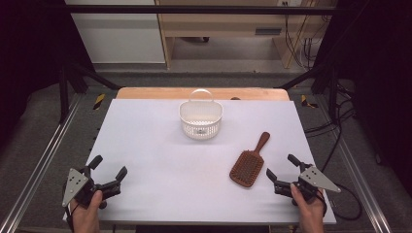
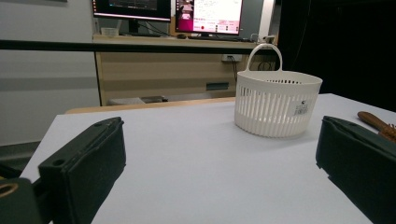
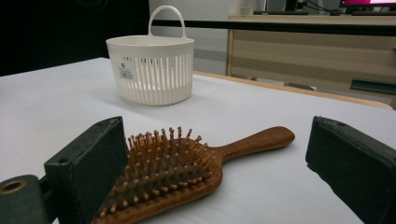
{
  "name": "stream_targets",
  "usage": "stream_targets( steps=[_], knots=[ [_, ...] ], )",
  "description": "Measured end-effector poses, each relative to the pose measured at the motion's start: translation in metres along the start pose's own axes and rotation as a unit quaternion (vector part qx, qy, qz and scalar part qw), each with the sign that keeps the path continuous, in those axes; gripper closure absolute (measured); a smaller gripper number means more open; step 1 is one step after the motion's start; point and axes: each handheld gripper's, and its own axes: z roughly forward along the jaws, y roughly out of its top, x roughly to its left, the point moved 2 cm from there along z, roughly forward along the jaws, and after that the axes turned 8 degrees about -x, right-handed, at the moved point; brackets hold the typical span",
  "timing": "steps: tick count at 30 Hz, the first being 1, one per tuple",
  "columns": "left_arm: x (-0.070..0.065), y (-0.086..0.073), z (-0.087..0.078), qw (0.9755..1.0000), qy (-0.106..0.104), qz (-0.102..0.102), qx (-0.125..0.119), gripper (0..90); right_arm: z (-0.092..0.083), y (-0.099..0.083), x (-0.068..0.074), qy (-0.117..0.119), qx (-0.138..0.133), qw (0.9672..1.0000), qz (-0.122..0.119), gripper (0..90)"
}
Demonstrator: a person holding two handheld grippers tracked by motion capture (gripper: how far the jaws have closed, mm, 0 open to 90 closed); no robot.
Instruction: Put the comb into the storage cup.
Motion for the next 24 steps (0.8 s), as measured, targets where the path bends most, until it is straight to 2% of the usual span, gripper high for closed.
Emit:
stream_targets(
  steps=[10, 18, 21, 24],
  knots=[
    [0.0011, 0.0003, 0.0013, 1.0, 0.005, -0.001, -0.001, 1.7, -0.001, -0.0013, -0.0016, -0.017, 0.017, 0.9997, 0.005, 5.8],
    [0.0038, 0.0005, -0.0008, 0.9999, 0.012, -0.004, -0.003, 1.7, 0.0008, -0.0022, -0.004, -0.047, 0.036, 0.9982, 0.005, 8.0],
    [0.0041, 0.0002, -0.0004, 0.9999, 0.013, -0.005, -0.002, 1.7, 0.0008, -0.0022, -0.0046, -0.05, 0.035, 0.9981, 0.009, 10.5],
    [0.0035, 0.0002, -0.0001, 0.9999, 0.01, -0.005, -0.002, 1.8, 0.0004, -0.0016, -0.0048, -0.056, 0.036, 0.9977, 0.013, 21.5]
  ],
)
